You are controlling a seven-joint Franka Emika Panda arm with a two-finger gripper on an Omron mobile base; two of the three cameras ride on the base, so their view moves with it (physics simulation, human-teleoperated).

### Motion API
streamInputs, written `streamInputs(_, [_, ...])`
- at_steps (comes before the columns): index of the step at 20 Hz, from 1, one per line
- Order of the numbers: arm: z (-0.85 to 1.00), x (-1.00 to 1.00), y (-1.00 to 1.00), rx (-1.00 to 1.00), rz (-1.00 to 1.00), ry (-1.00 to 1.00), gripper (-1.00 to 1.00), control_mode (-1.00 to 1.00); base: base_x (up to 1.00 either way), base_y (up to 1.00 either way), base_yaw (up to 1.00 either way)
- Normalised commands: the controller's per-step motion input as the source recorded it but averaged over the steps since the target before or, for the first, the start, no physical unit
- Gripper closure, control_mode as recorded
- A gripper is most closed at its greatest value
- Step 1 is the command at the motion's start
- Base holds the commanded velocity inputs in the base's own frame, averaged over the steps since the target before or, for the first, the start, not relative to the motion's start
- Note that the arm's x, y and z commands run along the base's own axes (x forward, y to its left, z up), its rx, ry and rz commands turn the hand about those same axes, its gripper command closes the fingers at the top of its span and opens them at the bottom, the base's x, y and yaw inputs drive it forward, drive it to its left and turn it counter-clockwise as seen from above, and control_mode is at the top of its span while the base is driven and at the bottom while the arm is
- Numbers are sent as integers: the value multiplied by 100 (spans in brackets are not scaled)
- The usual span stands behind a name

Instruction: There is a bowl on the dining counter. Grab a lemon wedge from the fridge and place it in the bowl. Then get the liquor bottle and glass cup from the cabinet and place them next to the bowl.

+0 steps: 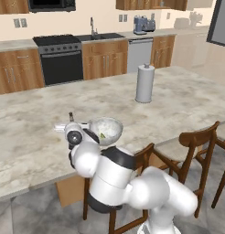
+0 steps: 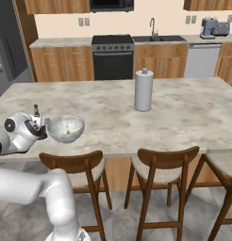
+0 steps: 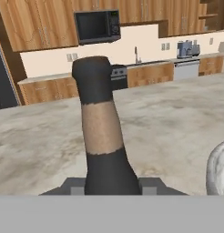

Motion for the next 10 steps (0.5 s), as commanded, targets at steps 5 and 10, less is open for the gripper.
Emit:
streamInputs(5, [-5, -23, 11, 0, 0, -5, -100, -100, 0, 0, 0])
streamInputs(10, [9, -7, 0, 0, -1, -5, -100, -100, 0, 0, 0])
